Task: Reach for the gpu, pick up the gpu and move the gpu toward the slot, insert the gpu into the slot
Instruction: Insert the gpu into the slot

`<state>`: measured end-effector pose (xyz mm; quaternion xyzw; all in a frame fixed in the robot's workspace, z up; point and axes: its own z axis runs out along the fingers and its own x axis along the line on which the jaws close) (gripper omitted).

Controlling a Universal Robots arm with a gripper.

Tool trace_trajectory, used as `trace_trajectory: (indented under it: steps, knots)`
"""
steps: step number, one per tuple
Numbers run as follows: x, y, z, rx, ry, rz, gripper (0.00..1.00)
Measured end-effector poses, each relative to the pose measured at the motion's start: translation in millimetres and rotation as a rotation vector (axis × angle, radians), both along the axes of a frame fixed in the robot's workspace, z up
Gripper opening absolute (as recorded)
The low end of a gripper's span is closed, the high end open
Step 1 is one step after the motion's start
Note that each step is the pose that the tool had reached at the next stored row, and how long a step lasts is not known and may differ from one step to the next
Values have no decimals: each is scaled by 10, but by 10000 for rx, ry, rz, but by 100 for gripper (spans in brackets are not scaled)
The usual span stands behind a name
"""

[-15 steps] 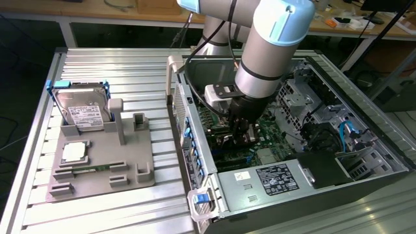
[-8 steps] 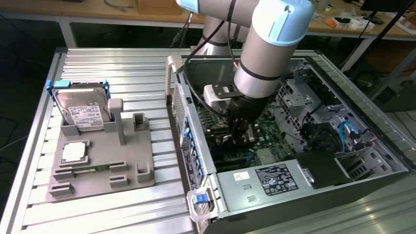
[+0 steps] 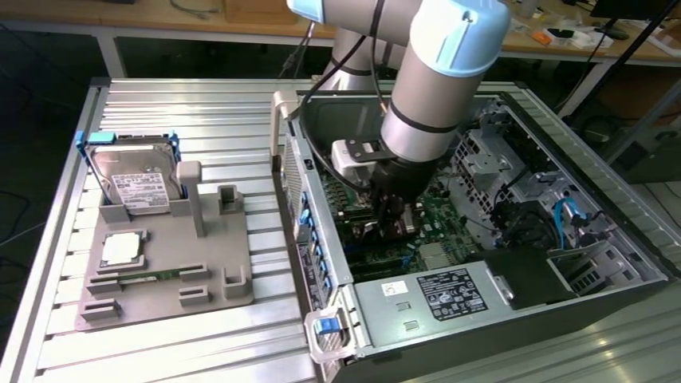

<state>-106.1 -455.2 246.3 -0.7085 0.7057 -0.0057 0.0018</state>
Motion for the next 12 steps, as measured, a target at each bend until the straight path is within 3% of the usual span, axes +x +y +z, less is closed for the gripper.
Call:
trace_trajectory:
  steps: [12]
  knots:
    - [3, 1, -34, 2, -6, 4, 27]
